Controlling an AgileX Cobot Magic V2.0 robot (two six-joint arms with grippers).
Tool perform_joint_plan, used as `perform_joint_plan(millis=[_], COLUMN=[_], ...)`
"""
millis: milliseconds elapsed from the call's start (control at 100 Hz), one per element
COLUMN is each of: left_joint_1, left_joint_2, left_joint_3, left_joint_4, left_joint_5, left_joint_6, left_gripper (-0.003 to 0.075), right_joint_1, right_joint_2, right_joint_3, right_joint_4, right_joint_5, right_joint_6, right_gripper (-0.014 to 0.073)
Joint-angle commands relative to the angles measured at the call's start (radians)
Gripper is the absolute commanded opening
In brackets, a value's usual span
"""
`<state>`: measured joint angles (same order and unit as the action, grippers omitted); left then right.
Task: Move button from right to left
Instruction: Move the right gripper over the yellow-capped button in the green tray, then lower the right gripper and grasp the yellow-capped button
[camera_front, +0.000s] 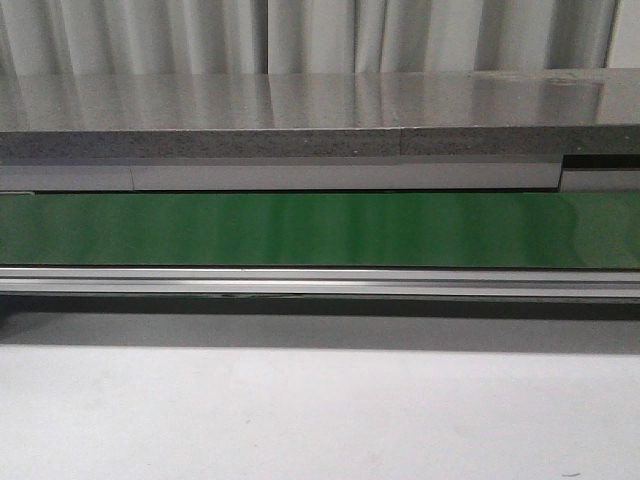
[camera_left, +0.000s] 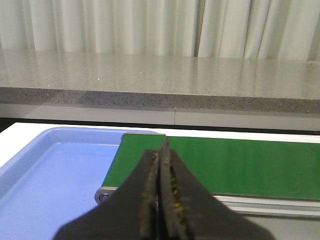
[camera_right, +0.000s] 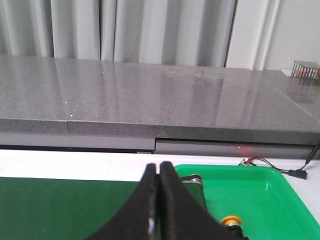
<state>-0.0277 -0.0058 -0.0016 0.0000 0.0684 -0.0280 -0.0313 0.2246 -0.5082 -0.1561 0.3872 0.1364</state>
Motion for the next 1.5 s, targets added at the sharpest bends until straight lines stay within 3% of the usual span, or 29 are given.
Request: perform_joint_plan(millis=[0, 360, 520, 640, 790, 880, 1100, 1370, 1490], left_joint_1=[0.003, 0.003, 0.003, 0.003, 0.003, 0.003, 0.003, 0.003, 0.003], left_joint_2=[-0.030, -0.030, -0.030, -0.030, -0.030, -0.030, -0.030, -0.030, -0.030], left_joint_3=[0.046, 0.046, 0.046, 0.046, 0.046, 0.046, 0.046, 0.046, 0.046], left_joint_4=[-0.009, -0.009, -0.009, -0.009, -0.009, -0.009, -0.009, -0.009, -0.009], left_joint_5=[-0.083, -0.083, -0.083, -0.083, -0.083, -0.083, -0.083, -0.083, -0.083], left_joint_6=[-0.010, -0.010, -0.010, -0.010, -0.010, -0.010, -0.010, -0.010, -0.010], left_gripper=[-0.0020, -0.0020, -0.0020, -0.0020, -0.0020, -0.0020, -0.0020, -0.0020, -0.0020], right_joint_1=[0.001, 0.001, -0.051, -0.123, -0.224, -0.273, -0.388, -0.518, -0.567], right_joint_2=[0.097, 0.451, 0.569, 0.616, 0.671, 0.715, 0.838, 1.034, 1.135], right_joint_3=[-0.081, -0.312, -0.383, -0.399, -0.399, -0.399, -0.423, -0.546, -0.594], right_joint_4=[-0.006, 0.025, 0.020, 0.018, 0.016, 0.017, 0.055, 0.257, 0.309], right_joint_5=[-0.041, 0.169, 0.266, 0.281, 0.308, 0.330, 0.374, 0.443, 0.452], right_joint_6=[-0.003, 0.010, 0.010, -0.005, -0.021, -0.074, -0.234, -0.405, -0.416], right_gripper=[-0.0060, -0.0059, -0.0020, 0.0162, 0.0529, 0.0643, 0.0655, 0.0655, 0.0655])
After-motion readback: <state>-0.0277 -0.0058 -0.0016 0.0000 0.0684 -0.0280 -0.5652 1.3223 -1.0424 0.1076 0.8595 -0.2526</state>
